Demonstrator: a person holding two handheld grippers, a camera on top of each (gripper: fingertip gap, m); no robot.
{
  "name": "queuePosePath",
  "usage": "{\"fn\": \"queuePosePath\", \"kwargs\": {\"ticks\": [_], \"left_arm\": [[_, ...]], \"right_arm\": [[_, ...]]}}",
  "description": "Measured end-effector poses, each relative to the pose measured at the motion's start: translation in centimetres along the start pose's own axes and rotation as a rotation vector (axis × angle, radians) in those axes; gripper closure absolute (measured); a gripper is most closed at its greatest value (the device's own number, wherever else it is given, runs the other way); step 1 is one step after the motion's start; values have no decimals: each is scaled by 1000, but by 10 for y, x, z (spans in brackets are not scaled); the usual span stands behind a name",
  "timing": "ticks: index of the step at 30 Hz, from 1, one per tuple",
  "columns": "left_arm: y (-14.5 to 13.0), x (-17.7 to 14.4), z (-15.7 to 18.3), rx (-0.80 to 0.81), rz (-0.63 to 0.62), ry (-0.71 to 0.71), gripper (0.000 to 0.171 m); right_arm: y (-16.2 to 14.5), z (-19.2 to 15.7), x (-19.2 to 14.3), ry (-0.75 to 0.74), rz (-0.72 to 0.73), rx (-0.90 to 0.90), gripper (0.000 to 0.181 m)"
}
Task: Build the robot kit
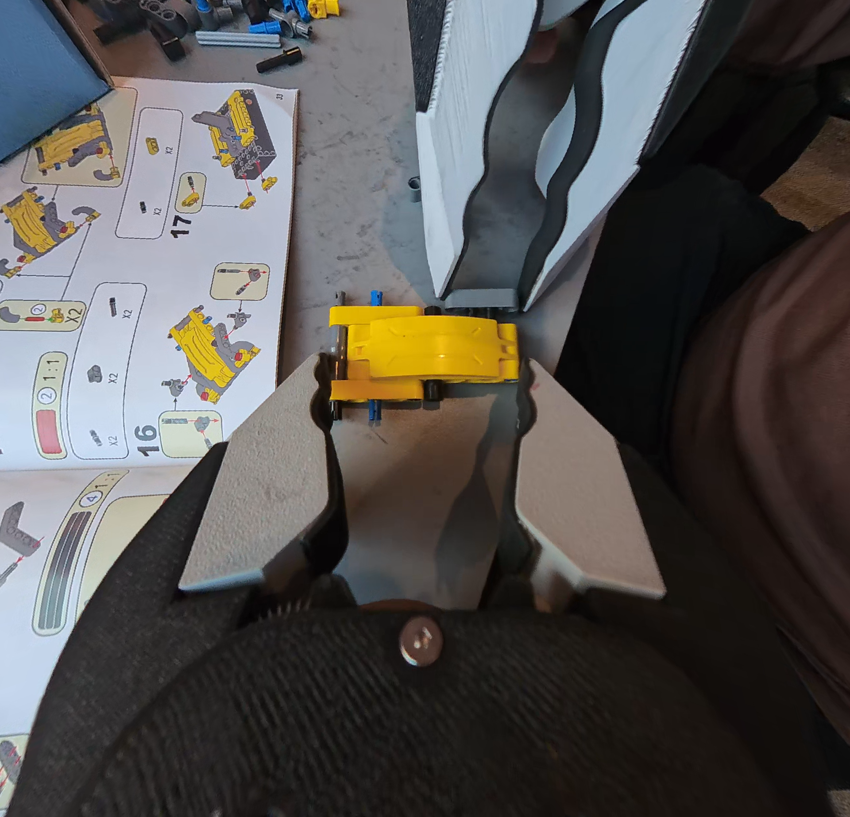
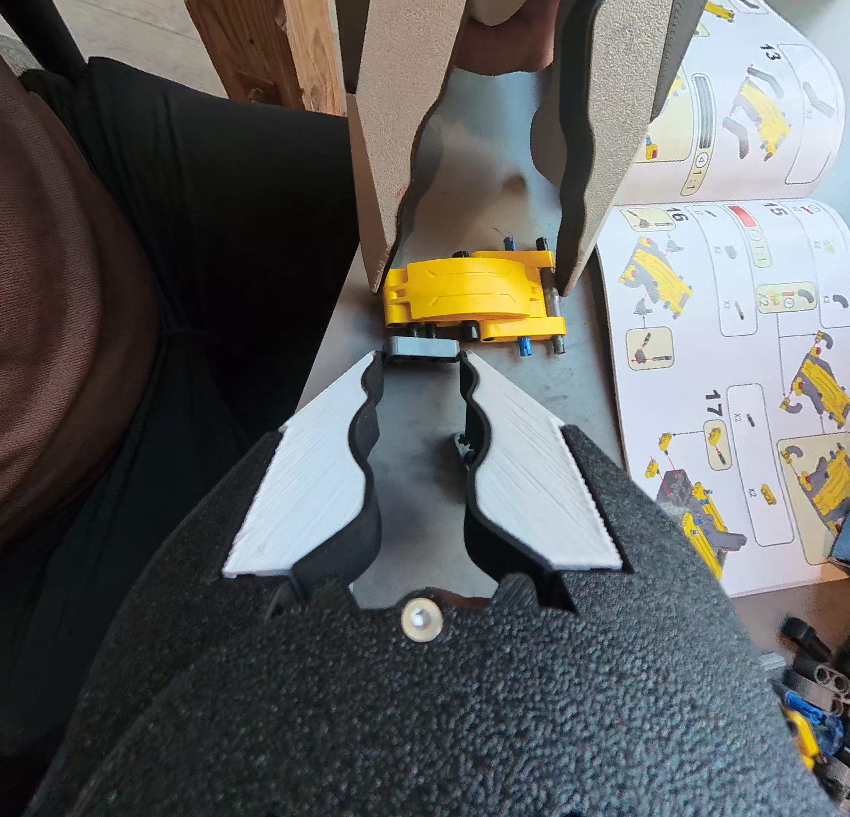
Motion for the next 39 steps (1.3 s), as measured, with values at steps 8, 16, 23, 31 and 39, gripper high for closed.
{"fn": "queuePosePath", "kwargs": {"ticks": [8,16,23,31,39], "left_arm": [[0,3,2,42,-43,46,93],[2,6,5,16,5,79,93],[1,7,8,-29,34,130,92],[-1,6,17,-106,92,220,92],[15,-11,30,-218,176,222,97]], "right_arm": [[0,0,1,-2,3,2,148],[-3,2,-3,-25,2,24,144],[-11,-1,-20,-80,-49,143,150],[-10,-16,-25,-179,18,384,147],[-7,-20,-30,-274,133,575,132]]}}
Point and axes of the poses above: each gripper's, where its closed fingertips meet, x out along the fingers, y out of its top, z = x × y across the jaws, the point moved 4 cm from there along -x, back along the fingers, and after that the axes turned 1 degree about z, right-handed, at the moved point
